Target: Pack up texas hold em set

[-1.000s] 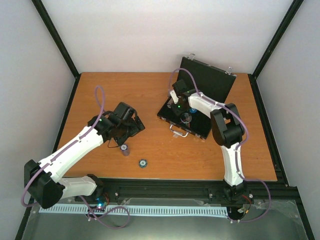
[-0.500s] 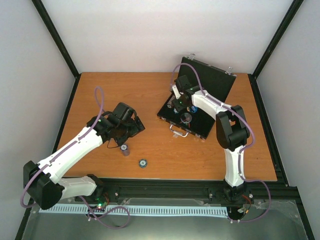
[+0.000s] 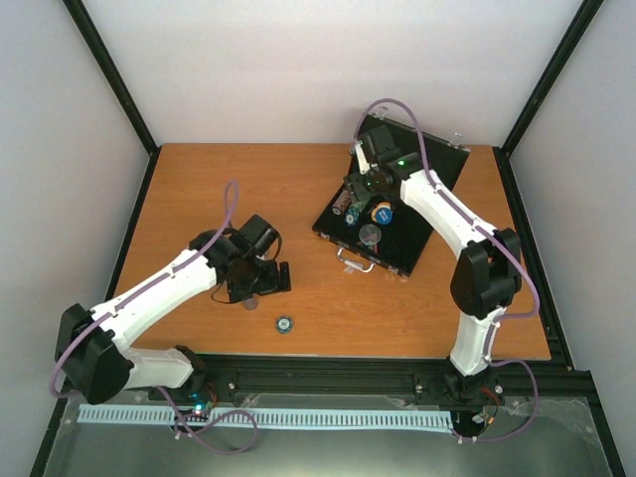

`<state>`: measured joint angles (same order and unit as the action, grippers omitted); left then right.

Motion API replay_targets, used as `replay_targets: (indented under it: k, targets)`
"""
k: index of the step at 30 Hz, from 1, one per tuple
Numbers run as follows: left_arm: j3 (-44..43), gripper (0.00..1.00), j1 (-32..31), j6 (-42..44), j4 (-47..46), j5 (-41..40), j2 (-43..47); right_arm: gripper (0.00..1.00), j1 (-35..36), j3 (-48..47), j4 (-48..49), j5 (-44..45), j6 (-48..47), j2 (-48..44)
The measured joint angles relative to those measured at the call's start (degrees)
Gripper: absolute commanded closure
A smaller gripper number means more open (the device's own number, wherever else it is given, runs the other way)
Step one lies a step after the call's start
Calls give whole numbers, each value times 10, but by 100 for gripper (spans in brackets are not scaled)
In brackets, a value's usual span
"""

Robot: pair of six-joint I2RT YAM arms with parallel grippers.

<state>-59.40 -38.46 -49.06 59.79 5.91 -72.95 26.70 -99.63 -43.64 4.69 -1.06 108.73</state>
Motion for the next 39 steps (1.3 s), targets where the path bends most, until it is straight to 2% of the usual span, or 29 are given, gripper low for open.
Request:
replay_targets:
  k: [5, 12, 19, 33, 39]
  targets:
    - [9, 0, -77, 2, 5, 2, 2, 20, 0, 42, -9, -9, 12, -48]
    - [56, 1, -157, -12, -35, -1, -63, 20, 0, 113, -16, -26, 26, -88]
    - [106, 5, -163, -32, -55, -9, -71, 20, 0, 157, -20, -39, 26, -122]
    - [83, 13, -163, -43, -116, -81, -194, 20, 0, 193, -18, -40, 23, -137]
    - [79, 26, -163, -45, -129, -82, -202, 20, 1, 193, -18, -38, 15, -137]
